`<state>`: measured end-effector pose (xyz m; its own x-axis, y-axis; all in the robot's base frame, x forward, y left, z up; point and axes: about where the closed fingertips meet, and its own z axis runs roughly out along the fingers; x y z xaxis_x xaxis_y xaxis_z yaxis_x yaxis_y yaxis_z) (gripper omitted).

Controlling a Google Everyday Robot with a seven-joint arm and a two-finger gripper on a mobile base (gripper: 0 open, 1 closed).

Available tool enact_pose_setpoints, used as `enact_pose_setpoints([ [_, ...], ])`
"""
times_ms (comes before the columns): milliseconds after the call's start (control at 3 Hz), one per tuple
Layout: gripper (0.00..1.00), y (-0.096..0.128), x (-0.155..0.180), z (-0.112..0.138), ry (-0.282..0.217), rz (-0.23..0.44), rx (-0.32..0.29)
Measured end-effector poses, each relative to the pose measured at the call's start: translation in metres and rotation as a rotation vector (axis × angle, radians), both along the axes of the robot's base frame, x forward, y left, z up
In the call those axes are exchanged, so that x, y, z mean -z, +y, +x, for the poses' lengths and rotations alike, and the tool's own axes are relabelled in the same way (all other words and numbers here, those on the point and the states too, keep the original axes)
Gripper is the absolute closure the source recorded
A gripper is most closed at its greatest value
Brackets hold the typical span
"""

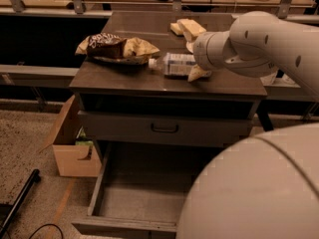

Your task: Pick blue plastic bottle from middle drawer and place on counter

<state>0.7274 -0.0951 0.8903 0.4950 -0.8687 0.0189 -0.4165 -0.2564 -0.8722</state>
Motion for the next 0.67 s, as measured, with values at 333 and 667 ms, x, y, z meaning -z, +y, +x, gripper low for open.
enact_pose_setpoints([
  [333,0.00,-0.038,-0.004,-0.010,0.008,-0.016,0.049],
  [667,0.00,-0.093,-0.026,-0.035,-0.042,-0.056,0.076],
])
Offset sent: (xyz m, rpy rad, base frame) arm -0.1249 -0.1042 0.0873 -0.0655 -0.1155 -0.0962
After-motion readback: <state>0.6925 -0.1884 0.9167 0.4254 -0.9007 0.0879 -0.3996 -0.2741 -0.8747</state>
